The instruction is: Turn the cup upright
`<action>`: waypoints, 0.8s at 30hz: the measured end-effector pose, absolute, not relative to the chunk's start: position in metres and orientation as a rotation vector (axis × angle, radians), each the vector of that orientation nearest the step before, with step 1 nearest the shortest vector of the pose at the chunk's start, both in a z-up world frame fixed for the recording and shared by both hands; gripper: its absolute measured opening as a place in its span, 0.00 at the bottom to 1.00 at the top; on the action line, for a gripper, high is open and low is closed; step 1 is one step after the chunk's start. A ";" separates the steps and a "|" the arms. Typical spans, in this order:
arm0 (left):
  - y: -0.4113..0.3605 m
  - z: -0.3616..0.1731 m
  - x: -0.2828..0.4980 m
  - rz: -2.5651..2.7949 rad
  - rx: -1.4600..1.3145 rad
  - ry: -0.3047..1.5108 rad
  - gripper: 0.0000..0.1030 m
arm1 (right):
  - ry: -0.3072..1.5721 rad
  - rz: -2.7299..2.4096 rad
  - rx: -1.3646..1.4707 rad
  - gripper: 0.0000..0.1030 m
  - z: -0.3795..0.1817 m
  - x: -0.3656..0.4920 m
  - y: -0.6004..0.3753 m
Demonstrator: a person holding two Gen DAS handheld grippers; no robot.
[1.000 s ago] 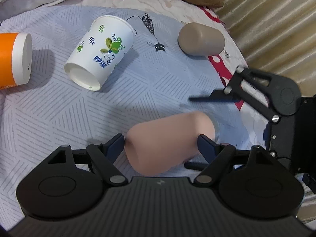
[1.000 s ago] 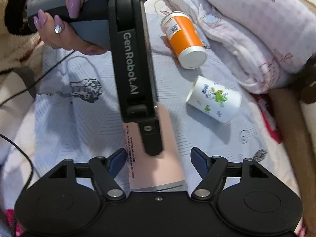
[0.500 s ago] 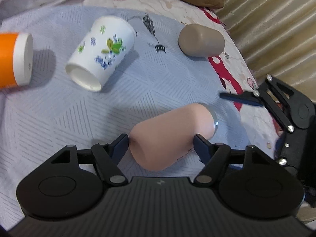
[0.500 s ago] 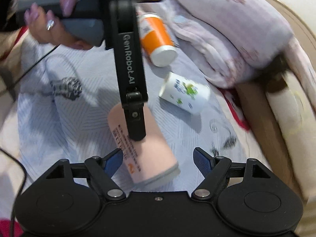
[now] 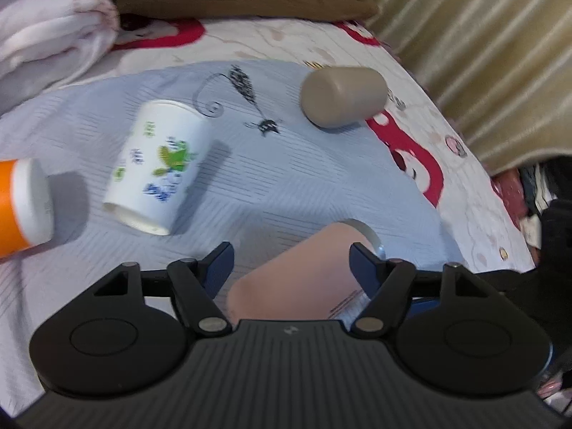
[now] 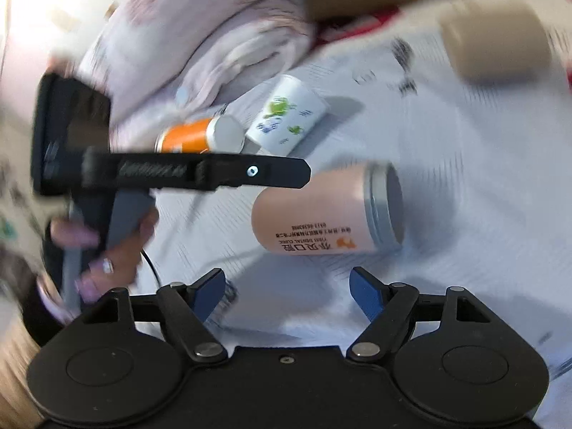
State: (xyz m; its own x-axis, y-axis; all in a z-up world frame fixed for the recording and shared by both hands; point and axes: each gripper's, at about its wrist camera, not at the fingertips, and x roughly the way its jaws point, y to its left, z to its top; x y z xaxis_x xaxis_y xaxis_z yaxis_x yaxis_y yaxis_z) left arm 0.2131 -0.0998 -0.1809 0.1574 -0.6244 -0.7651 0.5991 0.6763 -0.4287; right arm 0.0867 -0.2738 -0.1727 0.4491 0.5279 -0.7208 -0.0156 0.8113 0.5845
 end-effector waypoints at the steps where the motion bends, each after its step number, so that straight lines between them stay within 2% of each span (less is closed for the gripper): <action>1: -0.103 -0.183 0.214 -0.886 -0.028 1.126 0.57 | 1.055 0.344 0.592 0.78 -0.181 0.084 -0.272; 5: -0.103 -0.193 0.221 -0.924 -0.106 1.203 0.52 | 1.040 0.311 0.680 0.78 -0.199 0.084 -0.268; 16: -0.104 -0.198 0.221 -0.903 -0.158 1.305 0.52 | 1.047 0.263 0.804 0.81 -0.213 0.096 -0.283; 24: -0.095 -0.206 0.223 -0.893 -0.224 1.335 0.52 | 1.066 0.249 0.730 0.84 -0.210 0.107 -0.277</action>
State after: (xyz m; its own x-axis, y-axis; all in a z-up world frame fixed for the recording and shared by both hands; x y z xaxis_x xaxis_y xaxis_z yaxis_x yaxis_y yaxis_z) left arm 0.2234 -0.0954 -0.2063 -0.0314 -0.6694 -0.7422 0.4306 0.6611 -0.6145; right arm 0.1071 -0.2771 -0.2098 0.4828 0.5194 -0.7051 0.1529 0.7428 0.6519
